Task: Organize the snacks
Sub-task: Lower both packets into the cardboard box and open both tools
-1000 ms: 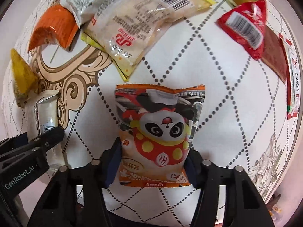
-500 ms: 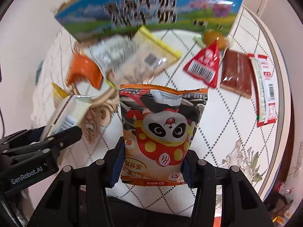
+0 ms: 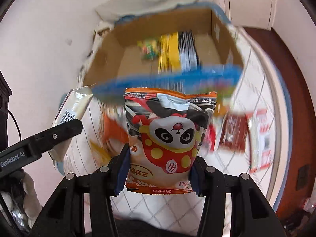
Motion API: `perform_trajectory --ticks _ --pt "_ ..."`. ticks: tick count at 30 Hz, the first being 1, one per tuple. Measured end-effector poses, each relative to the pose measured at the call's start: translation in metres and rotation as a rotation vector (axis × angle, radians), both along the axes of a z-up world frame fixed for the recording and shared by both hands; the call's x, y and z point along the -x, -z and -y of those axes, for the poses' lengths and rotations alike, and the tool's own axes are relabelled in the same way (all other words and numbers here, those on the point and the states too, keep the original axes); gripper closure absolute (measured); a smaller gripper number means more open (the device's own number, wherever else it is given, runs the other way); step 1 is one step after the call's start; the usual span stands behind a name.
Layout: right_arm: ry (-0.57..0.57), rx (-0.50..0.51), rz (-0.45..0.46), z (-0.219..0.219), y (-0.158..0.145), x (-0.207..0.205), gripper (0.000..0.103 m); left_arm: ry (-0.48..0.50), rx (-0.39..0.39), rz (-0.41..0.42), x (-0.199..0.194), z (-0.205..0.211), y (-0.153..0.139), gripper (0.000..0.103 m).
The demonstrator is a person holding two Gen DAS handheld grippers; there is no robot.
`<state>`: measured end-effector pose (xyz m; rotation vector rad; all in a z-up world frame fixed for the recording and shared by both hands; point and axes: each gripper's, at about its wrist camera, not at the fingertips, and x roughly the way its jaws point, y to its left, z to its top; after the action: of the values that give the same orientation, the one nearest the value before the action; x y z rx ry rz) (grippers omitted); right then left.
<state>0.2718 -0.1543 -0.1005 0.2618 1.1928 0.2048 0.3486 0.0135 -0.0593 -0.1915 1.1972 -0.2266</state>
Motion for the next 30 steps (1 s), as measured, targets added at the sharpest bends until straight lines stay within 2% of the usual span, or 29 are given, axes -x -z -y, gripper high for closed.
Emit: perform_trajectory --ticks 4,8,14,19,21,22,23,24,25,27,30 --pt "0.020 0.075 0.074 0.016 -0.030 -0.057 0.049 0.020 -0.071 0.064 -0.056 0.008 -0.021 0.046" --pt "0.024 0.191 0.078 0.026 -0.030 -0.131 0.049 0.030 -0.126 0.065 -0.118 0.016 -0.014 0.046" --pt "0.031 0.264 -0.028 0.039 0.002 -0.226 0.049 0.022 -0.209 -0.032 -0.204 0.017 0.037 0.046" --pt "0.038 0.284 -0.112 0.049 0.036 -0.273 0.049 0.011 -0.270 -0.108 -0.239 0.010 0.080 0.045" --pt "0.037 0.301 -0.124 0.050 0.045 -0.283 0.047 0.008 -0.269 -0.145 -0.249 0.007 0.096 0.044" --pt "0.039 0.313 -0.137 0.051 0.051 -0.290 0.039 0.009 -0.259 -0.151 -0.251 0.006 0.101 0.044" --pt "0.041 0.309 -0.151 0.053 0.057 -0.297 0.021 0.005 -0.263 -0.143 -0.254 0.004 0.104 0.039" --pt "0.039 0.293 -0.161 0.054 0.064 -0.301 0.016 0.003 -0.272 -0.132 -0.255 0.004 0.106 0.032" --pt "0.036 0.259 -0.169 0.056 0.067 -0.305 0.012 0.002 -0.271 -0.134 -0.256 0.004 0.107 0.014" --pt "0.043 0.265 -0.165 0.055 0.070 -0.308 0.011 -0.007 -0.236 -0.139 -0.257 0.002 0.110 0.012" --pt "0.042 0.258 -0.169 0.054 0.072 -0.309 0.011 -0.008 -0.227 -0.144 -0.252 0.003 0.110 0.012"
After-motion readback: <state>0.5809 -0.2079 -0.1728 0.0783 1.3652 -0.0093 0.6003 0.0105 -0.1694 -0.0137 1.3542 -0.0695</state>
